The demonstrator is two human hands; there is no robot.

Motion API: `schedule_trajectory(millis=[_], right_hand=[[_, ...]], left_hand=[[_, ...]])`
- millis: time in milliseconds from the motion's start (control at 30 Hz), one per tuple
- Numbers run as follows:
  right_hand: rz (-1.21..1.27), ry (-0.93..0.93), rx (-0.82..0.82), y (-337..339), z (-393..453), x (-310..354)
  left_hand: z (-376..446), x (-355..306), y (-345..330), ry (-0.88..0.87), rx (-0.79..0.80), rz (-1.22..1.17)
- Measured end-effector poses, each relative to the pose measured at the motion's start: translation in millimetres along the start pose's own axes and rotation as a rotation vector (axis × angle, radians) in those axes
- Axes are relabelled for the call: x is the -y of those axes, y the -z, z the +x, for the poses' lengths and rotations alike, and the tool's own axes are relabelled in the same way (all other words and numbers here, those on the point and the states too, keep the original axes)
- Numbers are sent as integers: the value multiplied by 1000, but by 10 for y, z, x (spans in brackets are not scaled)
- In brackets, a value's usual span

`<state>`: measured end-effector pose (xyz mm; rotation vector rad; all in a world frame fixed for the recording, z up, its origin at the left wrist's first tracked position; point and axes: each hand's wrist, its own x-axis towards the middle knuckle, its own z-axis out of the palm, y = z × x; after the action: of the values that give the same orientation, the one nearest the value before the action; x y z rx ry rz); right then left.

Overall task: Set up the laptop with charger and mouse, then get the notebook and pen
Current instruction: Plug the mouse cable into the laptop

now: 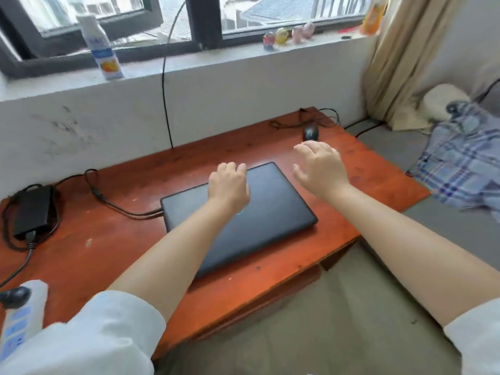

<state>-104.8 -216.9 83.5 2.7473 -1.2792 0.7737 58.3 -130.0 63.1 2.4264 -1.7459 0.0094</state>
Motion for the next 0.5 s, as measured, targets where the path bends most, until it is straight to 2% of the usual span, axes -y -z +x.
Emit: schedule_trajectory(millis=[200,500], right_hand=[[-46,-122,16,130,338,-916],[-61,-192,109,-112,1585,-1977]], left_hand=[[648,-553,48,-7,-28,68],[2210,-916,19,67,-29,35]])
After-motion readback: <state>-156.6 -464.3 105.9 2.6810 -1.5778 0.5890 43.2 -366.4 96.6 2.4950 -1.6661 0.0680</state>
